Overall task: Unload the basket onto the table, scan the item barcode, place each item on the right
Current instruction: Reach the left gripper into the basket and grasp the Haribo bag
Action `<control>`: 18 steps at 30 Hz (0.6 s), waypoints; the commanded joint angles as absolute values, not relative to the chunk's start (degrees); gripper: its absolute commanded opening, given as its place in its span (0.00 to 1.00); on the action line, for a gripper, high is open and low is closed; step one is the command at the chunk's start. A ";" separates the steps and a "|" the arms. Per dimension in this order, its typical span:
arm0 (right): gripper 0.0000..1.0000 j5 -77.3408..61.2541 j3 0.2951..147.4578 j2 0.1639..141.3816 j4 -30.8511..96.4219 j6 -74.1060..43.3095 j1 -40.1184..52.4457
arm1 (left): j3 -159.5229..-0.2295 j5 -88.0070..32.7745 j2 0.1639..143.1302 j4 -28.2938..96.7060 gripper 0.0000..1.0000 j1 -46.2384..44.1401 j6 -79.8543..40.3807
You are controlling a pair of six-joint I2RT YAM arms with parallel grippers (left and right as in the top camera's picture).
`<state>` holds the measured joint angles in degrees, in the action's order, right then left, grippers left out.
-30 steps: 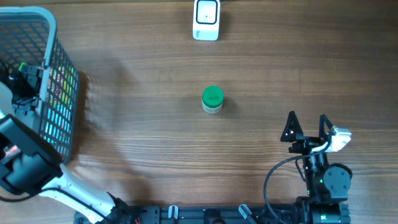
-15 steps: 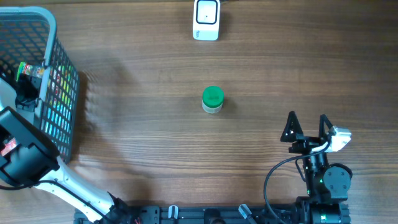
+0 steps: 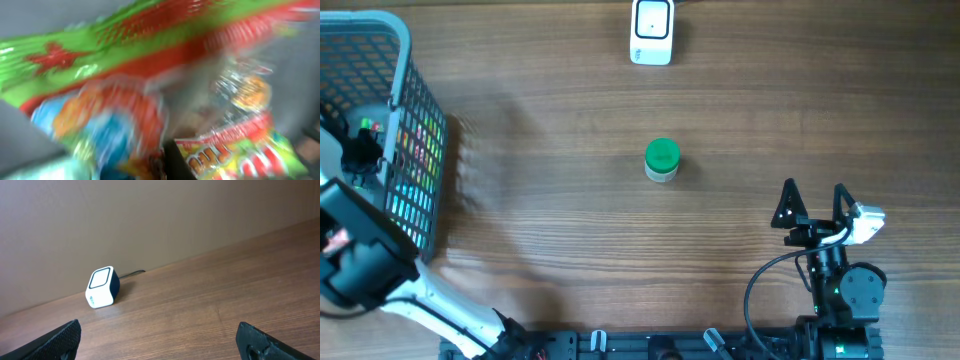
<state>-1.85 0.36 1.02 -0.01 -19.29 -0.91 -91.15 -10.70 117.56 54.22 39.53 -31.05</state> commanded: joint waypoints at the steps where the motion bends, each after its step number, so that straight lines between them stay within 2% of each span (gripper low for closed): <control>1: 1.00 -1.28 0.30 1.02 -0.30 -19.66 -0.60 | -92.97 -9.98 101.45 54.92 0.04 41.12 -35.42; 11: 1.00 -1.28 0.30 1.02 -0.30 -19.68 -0.60 | -94.56 -8.27 68.93 53.65 0.04 42.00 -40.99; 15: 1.00 -1.28 0.30 1.02 -0.27 -19.68 -0.60 | -94.52 -7.46 61.39 54.98 0.04 39.51 -40.97; 17: 1.00 -1.28 0.30 1.02 -0.30 -19.66 -0.60 | -94.52 -3.36 60.10 54.92 0.04 38.15 -40.99; 18: 1.00 -1.28 0.30 1.02 -0.27 -19.68 -0.60 | -94.52 0.16 60.05 55.09 0.18 37.71 -40.99</control>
<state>-1.85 0.36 1.02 0.01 -19.29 -0.91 -95.48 -7.66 58.83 54.65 39.33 -39.88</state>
